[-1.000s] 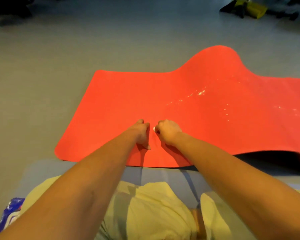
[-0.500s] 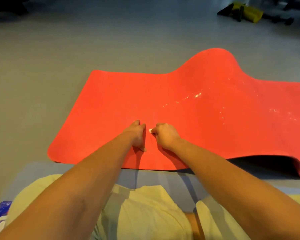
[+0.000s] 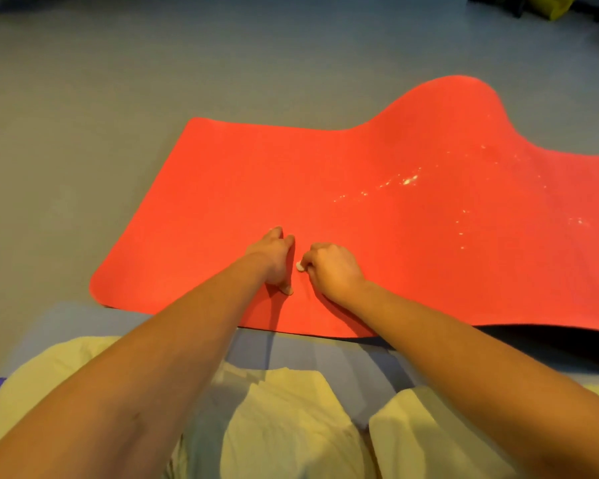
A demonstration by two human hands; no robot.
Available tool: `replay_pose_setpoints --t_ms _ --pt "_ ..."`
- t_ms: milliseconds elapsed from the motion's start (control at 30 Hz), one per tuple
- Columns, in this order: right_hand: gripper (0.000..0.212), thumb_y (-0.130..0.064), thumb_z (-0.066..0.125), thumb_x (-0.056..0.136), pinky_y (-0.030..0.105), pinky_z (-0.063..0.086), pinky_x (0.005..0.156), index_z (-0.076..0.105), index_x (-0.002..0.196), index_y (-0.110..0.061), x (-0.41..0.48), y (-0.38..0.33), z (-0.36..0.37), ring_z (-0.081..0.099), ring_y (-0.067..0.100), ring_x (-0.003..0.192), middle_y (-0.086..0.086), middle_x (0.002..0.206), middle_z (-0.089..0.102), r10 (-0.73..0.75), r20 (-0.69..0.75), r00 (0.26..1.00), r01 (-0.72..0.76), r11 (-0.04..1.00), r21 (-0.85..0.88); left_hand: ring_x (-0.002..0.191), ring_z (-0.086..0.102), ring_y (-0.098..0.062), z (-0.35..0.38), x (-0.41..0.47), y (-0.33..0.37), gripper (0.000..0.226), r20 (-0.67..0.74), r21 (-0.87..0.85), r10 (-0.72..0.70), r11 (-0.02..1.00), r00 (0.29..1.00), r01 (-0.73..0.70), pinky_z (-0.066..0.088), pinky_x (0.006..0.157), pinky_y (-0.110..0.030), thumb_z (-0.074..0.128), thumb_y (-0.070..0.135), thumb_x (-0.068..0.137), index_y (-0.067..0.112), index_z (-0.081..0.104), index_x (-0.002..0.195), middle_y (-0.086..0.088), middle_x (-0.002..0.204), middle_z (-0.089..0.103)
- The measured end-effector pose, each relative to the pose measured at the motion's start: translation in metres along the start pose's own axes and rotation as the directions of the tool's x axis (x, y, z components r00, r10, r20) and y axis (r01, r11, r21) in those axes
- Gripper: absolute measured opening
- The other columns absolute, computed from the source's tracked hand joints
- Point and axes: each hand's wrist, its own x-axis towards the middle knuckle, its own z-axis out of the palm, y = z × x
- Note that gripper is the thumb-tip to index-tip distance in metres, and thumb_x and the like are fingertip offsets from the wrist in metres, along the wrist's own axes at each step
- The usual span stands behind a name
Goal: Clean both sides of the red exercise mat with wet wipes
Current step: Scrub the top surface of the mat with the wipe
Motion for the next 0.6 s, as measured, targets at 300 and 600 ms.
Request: replay_pose_setpoints --t_ms 300,600 --pt "0.009 -0.013 0.070 0.080 0.032 0.034 0.054 0.074 0.085 -0.020 -0.064 -0.021 0.008 0.062 0.028 0.074 0.002 0.078 0.059 -0.142 -0.032 0.989 0.143 0.989 0.040 0.160 0.014 -0.024 0.011 -0.006 -0.012 0.131 -0.045 -0.129 0.025 0.991 0.999 -0.031 0.028 0.125 -0.035 0.099 0.046 0.060 0.028 0.022 0.165 -0.007 0.174 0.002" --pt "0.017 -0.015 0.061 0.088 0.037 0.044 0.065 0.075 0.097 -0.020 -0.031 -0.009 0.004 0.061 0.030 0.089 0.003 0.093 0.060 0.035 -0.064 0.997 -0.027 0.992 0.123 0.159 0.014 -0.028 0.020 -0.016 -0.010 0.115 -0.072 -0.165 0.027 0.986 0.997 -0.039 0.023 0.126 -0.034 0.095 0.042 0.069 0.026 0.030 0.163 -0.011 0.173 0.008"
